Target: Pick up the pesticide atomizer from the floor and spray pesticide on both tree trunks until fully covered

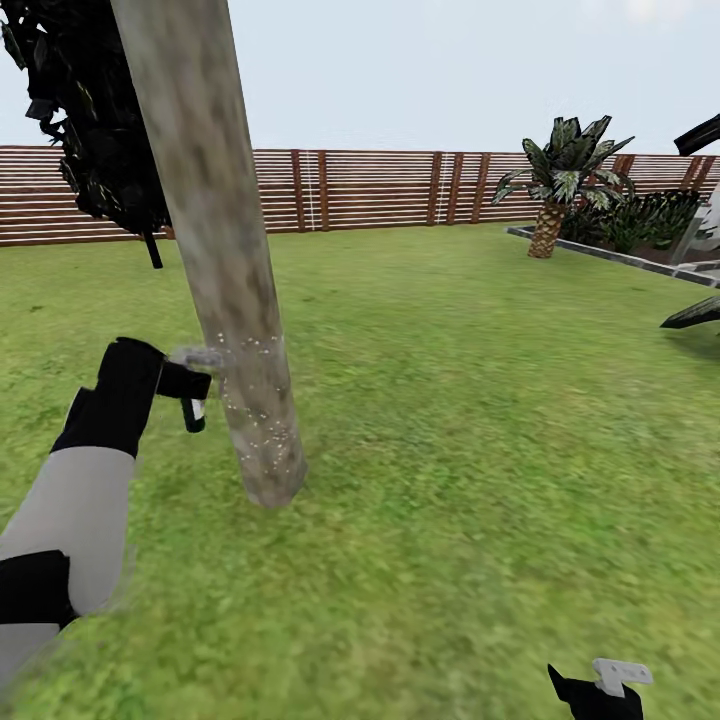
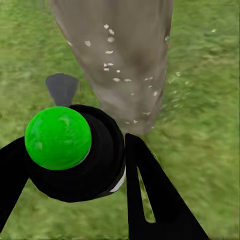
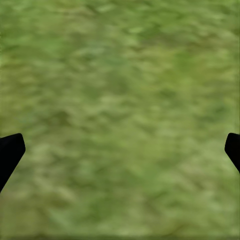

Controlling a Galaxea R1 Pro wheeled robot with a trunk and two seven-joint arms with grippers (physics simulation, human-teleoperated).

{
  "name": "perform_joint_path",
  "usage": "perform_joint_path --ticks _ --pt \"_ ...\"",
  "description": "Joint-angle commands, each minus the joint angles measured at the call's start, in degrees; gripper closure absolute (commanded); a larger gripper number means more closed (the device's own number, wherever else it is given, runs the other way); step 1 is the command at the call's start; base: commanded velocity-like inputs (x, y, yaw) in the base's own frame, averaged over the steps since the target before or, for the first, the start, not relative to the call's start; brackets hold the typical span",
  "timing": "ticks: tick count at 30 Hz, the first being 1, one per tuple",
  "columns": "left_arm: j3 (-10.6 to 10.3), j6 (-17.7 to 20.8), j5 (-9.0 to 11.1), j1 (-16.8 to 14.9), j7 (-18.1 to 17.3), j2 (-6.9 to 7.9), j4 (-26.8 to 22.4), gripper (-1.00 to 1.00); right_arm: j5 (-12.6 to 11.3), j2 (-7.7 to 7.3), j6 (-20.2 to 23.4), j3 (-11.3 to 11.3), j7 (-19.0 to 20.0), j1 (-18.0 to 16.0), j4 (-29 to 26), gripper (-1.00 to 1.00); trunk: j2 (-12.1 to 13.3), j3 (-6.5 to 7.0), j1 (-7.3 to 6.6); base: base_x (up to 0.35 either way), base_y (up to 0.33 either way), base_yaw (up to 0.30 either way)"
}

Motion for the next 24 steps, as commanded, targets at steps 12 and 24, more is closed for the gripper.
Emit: perform_joint_path --ticks 12,24 --pt "-3.49 0.35 1.02 1.42 -7.11 -3.9 -0.14 1.0 0.0 0.0 -0.07 0.04 0.0 0.0 0.0 -1.0 0.0 0.0 0.0 0.0 0.0 0.0" --pt "-4.07 -1.63 -1.13 16.98 -0.13 -7.02 0.13 1.0 0.0 0.0 -0.01 0.08 0.0 0.0 0.01 -1.0 0.0 0.0 0.0 0.0 0.0 0.0"
